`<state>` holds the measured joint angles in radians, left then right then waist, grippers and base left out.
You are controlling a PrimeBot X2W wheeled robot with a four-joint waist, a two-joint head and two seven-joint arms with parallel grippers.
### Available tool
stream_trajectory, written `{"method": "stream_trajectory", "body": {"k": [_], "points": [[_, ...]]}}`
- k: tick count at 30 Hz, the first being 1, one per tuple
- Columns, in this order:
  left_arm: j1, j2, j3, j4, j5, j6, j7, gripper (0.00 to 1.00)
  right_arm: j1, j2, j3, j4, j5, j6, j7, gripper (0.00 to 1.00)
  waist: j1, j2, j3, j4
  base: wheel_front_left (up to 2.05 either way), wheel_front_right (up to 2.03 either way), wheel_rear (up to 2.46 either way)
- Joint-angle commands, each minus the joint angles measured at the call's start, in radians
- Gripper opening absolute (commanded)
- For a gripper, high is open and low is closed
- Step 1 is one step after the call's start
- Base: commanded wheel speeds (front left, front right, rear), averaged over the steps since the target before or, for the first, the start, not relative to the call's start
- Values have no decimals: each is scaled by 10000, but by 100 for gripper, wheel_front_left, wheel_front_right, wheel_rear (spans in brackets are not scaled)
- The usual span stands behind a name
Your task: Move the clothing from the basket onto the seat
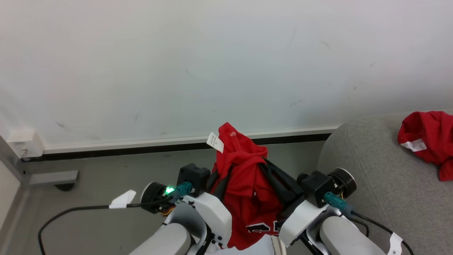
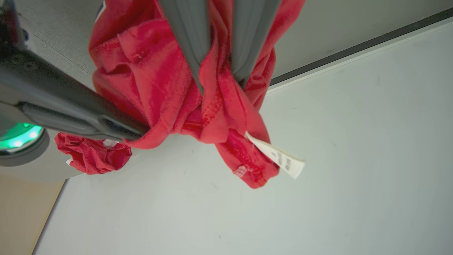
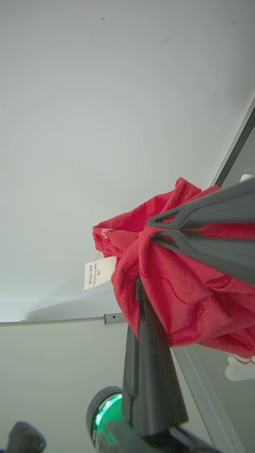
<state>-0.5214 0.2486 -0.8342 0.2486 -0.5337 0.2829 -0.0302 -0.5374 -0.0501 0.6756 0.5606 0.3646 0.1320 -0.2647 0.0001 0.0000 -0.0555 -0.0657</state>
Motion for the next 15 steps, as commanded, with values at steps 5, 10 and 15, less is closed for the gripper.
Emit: {"method": "stream_trajectory", "body": {"k": [5,10,15], "points": [[-63,68,1,14,-82,59,-164,100,107,-14,-399,-324,-278,-26,6,0,-1,0,-4,-16,0,0,0],[-56,39,-7,46,-118,88,-226,100,120,-15,-730,-559,-435,-26,6,0,-1,0,-38,-36,0,0,0],[-58,15,-33,60,-149,110,-252,100,80,-15,-974,-715,-519,-26,5,0,-1,0,-43,-61,0,0,0]]}}
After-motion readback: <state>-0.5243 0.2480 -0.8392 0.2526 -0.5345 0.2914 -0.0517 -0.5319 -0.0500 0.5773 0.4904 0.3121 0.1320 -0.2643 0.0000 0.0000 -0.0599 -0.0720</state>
